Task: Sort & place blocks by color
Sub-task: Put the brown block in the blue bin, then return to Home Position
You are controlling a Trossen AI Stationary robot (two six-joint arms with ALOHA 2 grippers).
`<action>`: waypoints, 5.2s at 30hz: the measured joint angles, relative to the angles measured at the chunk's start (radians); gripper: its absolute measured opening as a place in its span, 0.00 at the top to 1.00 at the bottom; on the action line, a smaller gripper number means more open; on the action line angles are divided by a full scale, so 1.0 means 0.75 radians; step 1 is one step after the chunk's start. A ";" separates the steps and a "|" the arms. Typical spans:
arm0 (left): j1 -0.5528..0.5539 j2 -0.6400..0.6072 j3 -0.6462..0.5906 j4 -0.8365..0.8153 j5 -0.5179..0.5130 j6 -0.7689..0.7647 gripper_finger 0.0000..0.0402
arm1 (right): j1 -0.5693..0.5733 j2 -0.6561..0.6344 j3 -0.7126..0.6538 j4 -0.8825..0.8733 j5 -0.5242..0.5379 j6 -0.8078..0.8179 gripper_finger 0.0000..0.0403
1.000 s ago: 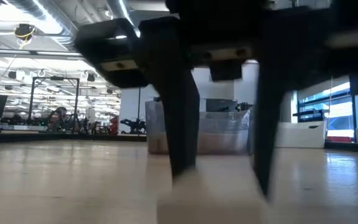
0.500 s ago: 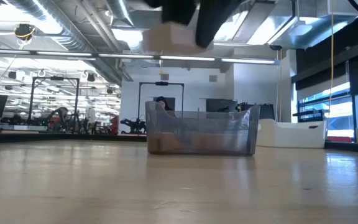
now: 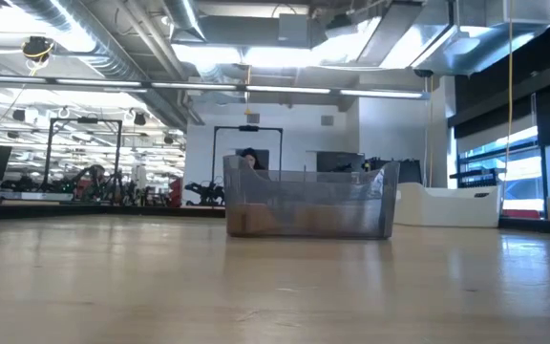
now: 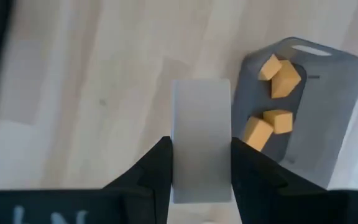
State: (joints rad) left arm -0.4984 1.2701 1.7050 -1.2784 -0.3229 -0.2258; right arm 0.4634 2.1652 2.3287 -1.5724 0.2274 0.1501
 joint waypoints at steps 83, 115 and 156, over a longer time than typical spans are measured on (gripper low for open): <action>-0.007 -0.182 0.000 -0.195 -0.163 -0.151 0.97 | 0.389 -0.629 -0.869 -0.007 -0.090 1.462 1.00; -0.045 -0.949 -0.291 -0.023 -0.360 -0.035 1.00 | -0.388 -1.350 -0.389 0.100 0.283 -0.040 1.00; -0.049 -1.686 -0.917 0.614 -0.165 0.352 1.00 | -0.405 -2.423 -1.858 1.227 0.159 -0.241 1.00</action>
State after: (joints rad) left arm -0.5350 0.0057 1.0172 -0.8183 -0.4469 0.0383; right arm 0.1596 0.3477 0.9349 -0.6522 0.3466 -0.0306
